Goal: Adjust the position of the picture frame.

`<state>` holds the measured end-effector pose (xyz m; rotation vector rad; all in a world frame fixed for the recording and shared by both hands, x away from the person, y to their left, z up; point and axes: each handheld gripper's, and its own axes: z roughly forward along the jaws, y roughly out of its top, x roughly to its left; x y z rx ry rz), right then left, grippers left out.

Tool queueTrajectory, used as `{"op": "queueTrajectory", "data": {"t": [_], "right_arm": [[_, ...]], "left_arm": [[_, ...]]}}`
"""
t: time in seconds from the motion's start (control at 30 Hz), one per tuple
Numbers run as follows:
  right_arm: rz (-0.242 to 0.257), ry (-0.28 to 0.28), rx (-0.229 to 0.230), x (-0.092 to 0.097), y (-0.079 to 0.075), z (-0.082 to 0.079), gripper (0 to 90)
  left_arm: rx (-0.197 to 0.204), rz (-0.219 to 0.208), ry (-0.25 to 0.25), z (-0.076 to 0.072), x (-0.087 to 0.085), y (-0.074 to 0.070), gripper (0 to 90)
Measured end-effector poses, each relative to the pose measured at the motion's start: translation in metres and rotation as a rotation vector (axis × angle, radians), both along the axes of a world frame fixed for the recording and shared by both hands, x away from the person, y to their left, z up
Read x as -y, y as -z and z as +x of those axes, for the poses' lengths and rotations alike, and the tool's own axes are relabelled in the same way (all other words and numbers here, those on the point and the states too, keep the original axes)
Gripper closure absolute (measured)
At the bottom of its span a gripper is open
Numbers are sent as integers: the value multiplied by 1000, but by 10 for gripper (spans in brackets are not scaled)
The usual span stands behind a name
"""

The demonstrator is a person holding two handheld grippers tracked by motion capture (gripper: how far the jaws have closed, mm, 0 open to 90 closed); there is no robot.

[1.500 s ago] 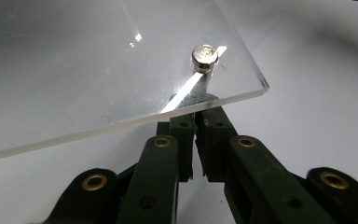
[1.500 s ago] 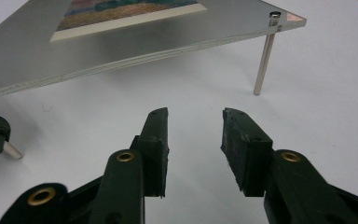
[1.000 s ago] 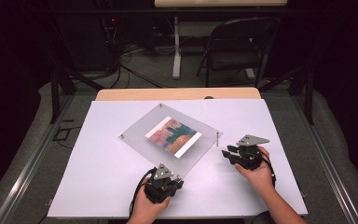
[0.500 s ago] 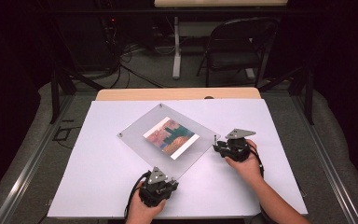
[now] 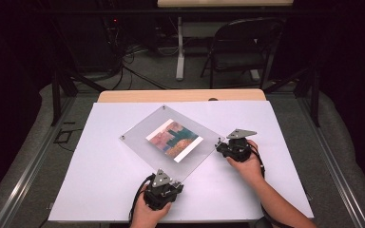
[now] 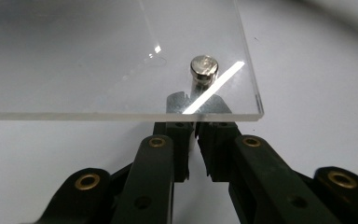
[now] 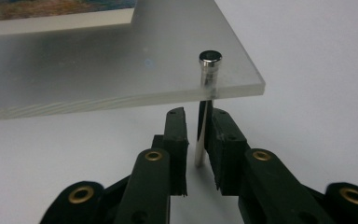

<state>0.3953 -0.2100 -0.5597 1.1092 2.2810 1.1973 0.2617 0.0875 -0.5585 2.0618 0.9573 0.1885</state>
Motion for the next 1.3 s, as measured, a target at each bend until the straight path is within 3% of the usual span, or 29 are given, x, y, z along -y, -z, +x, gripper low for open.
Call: {"op": "queueTrajectory", "data": {"t": [0.13,0.73,1.3], "right_arm": [[-23,10,10,-2,0,2,851],[-8,-7,4,2,-5,-4,857],[21,-9,-23,8,-19,-26,858]], "left_arm": [[1,2,3,0,0,0,843],[1,-2,8,2,-7,-6,847],[-19,-44,-106,29,-39,-17,849]]}}
